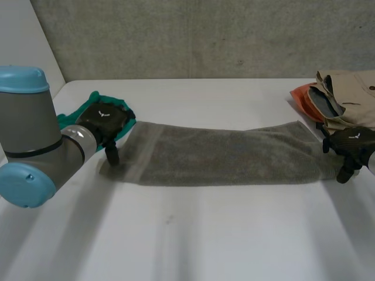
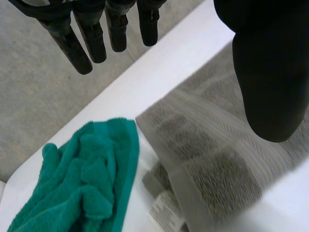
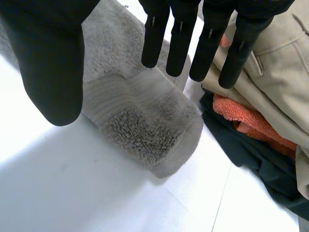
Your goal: Fold the laundry.
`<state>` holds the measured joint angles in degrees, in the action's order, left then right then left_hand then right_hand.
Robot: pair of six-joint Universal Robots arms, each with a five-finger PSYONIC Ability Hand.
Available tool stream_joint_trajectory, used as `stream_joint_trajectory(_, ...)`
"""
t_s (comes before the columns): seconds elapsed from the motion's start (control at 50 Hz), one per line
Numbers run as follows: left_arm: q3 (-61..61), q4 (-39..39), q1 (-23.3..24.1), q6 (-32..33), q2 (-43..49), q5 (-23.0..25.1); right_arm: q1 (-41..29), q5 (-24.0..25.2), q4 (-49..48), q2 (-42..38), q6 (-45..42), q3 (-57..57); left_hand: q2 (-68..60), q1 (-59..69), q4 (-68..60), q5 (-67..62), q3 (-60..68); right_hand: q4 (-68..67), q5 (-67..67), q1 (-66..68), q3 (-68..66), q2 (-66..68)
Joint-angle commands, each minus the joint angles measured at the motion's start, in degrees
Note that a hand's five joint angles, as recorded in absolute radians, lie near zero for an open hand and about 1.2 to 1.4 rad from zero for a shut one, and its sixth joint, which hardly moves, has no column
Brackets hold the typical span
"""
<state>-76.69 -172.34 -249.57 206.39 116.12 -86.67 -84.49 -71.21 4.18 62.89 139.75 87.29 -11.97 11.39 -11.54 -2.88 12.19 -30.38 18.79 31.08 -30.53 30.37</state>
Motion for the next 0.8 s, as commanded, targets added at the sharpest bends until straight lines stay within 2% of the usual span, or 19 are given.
stream_joint_trajectory(0.02,-2.23,-1.77,-0.48,5.51,1.38,0.62,0.46,0.45,-10.85,-4.43,-1.68,2.53,1.76,-1.18,1.33,2.67,-1.98,-2.66,4.25,1.96,-2.51,2.67)
stream_joint_trajectory(0.1,-2.06,-3.0,-0.74,7.62,3.14,-0.25,0.46,0.37,-13.75,-7.16,-2.91,2.09,1.93,-1.35,1.49,2.84,-2.15,-11.04,12.64,10.35,-10.89,11.05)
stream_joint_trajectory(0.12,-1.97,-3.26,-0.66,7.88,3.49,-0.43,0.46,0.28,-13.84,-7.6,-3.17,1.92,1.97,-1.39,1.54,2.88,-2.19,-19.07,20.66,18.37,-18.92,19.08)
stream_joint_trajectory(0.14,-1.62,-3.96,-0.57,8.5,4.19,-0.69,0.46,0.1,-13.76,-7.95,-3.43,1.57,1.97,-1.39,1.54,2.88,-2.19,-49.31,50.91,48.62,-49.16,49.32)
stream_joint_trajectory(0.26,-0.21,-7.04,0.13,11.31,7.44,-1.75,0.46,0.45,-13.93,-5.59,-0.89,2.79,-3.28,3.87,-3.72,-2.37,3.06,-49.62,51.21,48.92,-49.47,49.63)
stream_joint_trajectory(0.4,1.72,-7.92,0.84,17.28,12.37,-5.62,0.73,1.24,-13.67,0.13,3.15,4.64,-6.81,7.4,-7.25,-5.9,6.59,-49.62,51.21,48.92,-49.47,49.63)
stream_joint_trajectory(0.48,1.64,-8.01,1.19,19.05,13.25,-5.27,0.38,1.42,-13.93,0.84,5.17,5.52,-14.87,15.46,-15.31,-13.96,14.65,-49.62,51.21,48.92,-49.47,49.63)
stream_joint_trajectory(0.52,1.72,-7.92,1.54,18.96,13.51,-4.48,-0.24,1.16,-14.02,0.84,5.7,5.69,-31.46,32.05,-31.9,-30.55,31.24,-49.62,51.21,48.92,-49.47,49.63)
stream_joint_trajectory(0.58,1.81,-7.92,1.98,18.87,13.25,-4.56,-0.68,0.89,-13.58,1.27,5.88,5.35,-67.9,68.48,-68.33,-66.98,67.68,-49.62,51.21,48.92,-49.47,49.63)
stream_joint_trajectory(0.7,1.11,-6.7,1.81,18.17,8.6,-5.09,-0.5,0.81,-11.56,4.26,7.02,4.2,-68.03,68.61,-68.46,-67.12,67.81,-49.62,51.21,48.92,-49.47,49.63)
stream_joint_trajectory(0.8,0.84,-1.69,1.63,13.52,-3.6,-2.98,-0.5,0.81,-5.94,10.67,10.09,0.61,-68.03,68.61,-68.46,-67.12,67.81,-49.62,51.21,48.92,-49.47,49.63)
